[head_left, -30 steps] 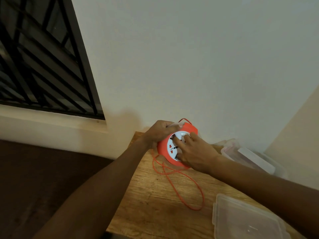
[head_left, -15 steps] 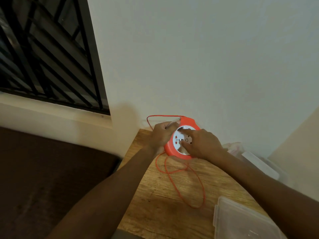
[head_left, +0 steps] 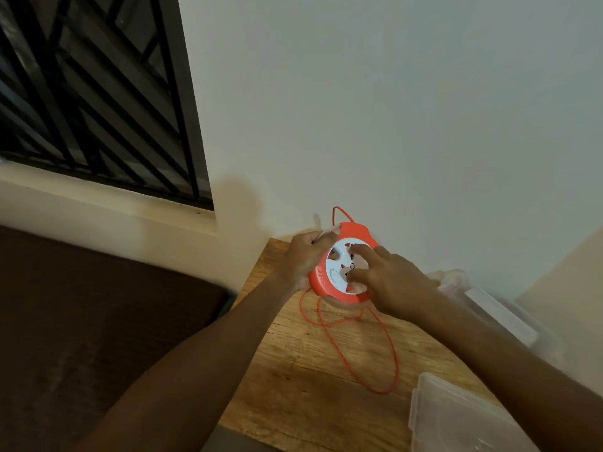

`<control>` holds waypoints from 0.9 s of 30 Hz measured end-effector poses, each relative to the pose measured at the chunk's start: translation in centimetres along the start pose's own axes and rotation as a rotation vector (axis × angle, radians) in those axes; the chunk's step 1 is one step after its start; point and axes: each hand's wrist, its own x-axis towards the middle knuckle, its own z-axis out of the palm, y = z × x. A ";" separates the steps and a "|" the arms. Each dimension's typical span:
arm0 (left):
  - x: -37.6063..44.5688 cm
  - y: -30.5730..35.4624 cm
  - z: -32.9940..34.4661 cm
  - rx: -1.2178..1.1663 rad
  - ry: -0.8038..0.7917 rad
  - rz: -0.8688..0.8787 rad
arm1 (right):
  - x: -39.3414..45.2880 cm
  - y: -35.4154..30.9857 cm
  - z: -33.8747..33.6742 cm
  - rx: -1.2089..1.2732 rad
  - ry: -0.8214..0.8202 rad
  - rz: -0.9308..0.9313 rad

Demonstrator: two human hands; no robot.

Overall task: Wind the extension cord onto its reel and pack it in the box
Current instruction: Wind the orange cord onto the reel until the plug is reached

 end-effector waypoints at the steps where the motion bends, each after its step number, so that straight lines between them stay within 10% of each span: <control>1: 0.1 0.1 -0.2 0.009 -0.016 -0.002 | 0.1 0.4 -0.1 -0.039 -0.054 -0.066; 14: 1.0 0.6 -2.2 0.087 -0.103 -0.029 | 2.1 -1.9 -1.3 -0.489 -0.158 -0.313; 27: 0.4 0.5 -1.4 0.131 -0.225 -0.109 | 2.7 -2.0 -2.4 -0.379 -0.184 -0.265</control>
